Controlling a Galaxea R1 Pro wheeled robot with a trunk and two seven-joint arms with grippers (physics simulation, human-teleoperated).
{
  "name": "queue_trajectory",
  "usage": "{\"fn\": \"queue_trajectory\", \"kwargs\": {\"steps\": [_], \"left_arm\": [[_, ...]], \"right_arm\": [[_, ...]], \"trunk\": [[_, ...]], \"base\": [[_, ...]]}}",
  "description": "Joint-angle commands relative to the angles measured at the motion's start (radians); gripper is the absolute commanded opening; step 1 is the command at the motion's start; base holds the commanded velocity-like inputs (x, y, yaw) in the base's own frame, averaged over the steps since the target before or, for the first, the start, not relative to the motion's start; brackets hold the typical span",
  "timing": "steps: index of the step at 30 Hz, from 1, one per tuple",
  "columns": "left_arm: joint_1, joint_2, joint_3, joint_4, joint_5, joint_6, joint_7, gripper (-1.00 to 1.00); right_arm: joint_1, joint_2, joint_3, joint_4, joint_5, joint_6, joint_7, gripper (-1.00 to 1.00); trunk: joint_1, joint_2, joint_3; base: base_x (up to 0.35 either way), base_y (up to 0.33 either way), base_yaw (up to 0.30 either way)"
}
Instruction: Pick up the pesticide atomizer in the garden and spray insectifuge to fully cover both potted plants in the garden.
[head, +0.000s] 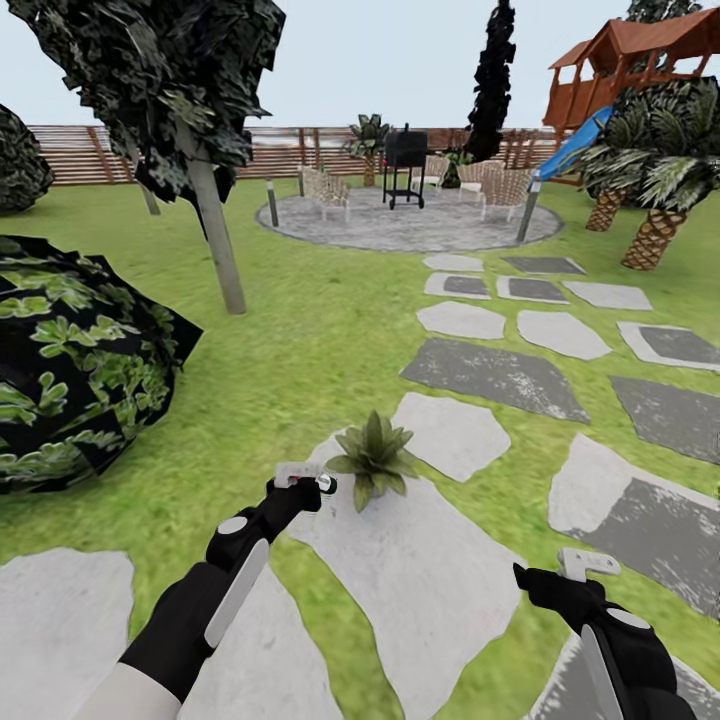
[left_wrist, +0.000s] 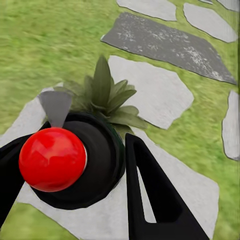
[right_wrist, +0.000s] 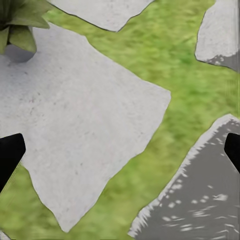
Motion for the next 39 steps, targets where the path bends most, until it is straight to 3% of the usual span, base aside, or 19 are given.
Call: {"fn": "queue_trajectory", "kwargs": {"steps": [1, 39], "left_arm": [[0.0, 0.0, 0.0, -0.001, 0.007, 0.005, 0.001, -1.0], [0.0, 0.0, -0.003, -0.001, 0.007, 0.005, 0.001, -1.0]], "right_arm": [[-0.001, 0.0, -0.001, -0.001, 0.0, 0.005, 0.002, 1.0], [-0.001, 0.003, 0.0, -0.001, 0.0, 0.005, 0.002, 1.0]], "trunk": [[0.0, 0.0, 0.0], [0.0, 0.0, 0.015]], "base": [[0.3, 0.227, -0.247], [0.3, 0.227, -0.076]]}}
